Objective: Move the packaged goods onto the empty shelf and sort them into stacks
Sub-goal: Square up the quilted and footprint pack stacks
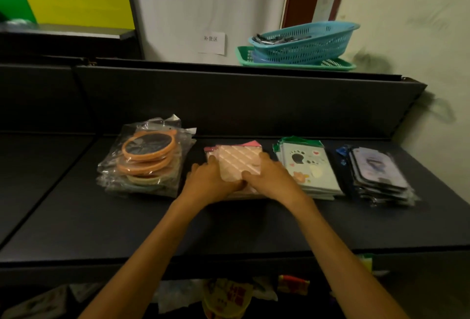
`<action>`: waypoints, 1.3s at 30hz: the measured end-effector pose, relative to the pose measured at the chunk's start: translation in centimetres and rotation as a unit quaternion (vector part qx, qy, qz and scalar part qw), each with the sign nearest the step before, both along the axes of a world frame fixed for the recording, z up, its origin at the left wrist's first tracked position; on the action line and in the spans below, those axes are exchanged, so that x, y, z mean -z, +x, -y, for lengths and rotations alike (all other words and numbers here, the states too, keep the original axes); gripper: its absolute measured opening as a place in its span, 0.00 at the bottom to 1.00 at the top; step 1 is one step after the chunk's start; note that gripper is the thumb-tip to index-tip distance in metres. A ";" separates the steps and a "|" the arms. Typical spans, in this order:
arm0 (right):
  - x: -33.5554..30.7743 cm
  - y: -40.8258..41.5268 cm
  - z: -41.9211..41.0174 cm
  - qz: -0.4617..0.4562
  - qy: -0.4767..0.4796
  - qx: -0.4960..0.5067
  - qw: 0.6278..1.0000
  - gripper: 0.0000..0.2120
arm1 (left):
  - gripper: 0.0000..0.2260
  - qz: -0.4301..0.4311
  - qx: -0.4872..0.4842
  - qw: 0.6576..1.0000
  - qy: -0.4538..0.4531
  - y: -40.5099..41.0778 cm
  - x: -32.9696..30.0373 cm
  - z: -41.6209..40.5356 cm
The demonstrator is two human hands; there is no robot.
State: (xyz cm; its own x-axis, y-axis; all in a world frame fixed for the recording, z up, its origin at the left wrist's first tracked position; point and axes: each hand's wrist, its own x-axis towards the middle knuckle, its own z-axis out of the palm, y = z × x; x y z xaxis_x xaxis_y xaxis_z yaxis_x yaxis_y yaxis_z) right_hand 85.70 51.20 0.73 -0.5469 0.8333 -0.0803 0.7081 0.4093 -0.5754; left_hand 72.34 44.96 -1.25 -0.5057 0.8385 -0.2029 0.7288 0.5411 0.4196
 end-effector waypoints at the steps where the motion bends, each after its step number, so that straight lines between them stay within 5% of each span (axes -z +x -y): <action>1: 0.1 0.1 -0.1 -0.015 0.000 -0.002 1.000 0.30 | 0.45 0.001 0.005 1.000 0.016 0.6 -0.6 0.2; 6: 0.6 0.1 -0.3 -0.063 -0.017 -0.004 0.998 0.29 | 0.38 0.151 -0.070 0.982 0.089 1.4 -2.1 -0.2; 10: 1.1 0.1 -0.6 -0.068 -0.020 0.000 0.997 0.31 | 0.37 0.339 -0.218 0.898 0.177 -0.2 -1.9 -0.8; 14: 1.4 0.4 -1.1 -0.110 -0.056 0.006 0.992 0.30 | 0.26 0.374 -0.226 0.881 0.181 -0.9 -1.6 -1.1; 17: 1.7 0.6 -1.3 -0.139 -0.064 0.008 0.988 0.29 | 0.27 0.414 -0.189 0.870 0.188 -0.8 -1.1 -1.3; 22: 2.2 0.6 -0.6 -0.181 -0.060 0.004 0.982 0.33 | 0.37 0.402 -0.169 0.874 0.214 0.0 -0.7 -1.3; 27: 2.1 0.7 -0.4 -0.230 -0.086 0.031 0.969 0.36 | 0.39 0.431 -0.157 0.837 0.298 0.1 0.1 -0.4; 30: 1.5 0.4 -0.3 -0.272 -0.150 0.061 0.949 0.24 | 0.40 0.417 -0.059 0.827 0.373 0.4 0.1 0.5; 33: 1.2 0.2 -0.2 -0.344 -0.176 0.066 0.920 0.16 | 0.41 0.349 0.034 0.841 0.412 0.5 -0.3 1.2; 39: 2.3 0.3 0.0 -0.423 -0.112 0.012 0.899 0.24 | 0.39 0.276 0.076 0.864 0.414 0.4 0.4 1.3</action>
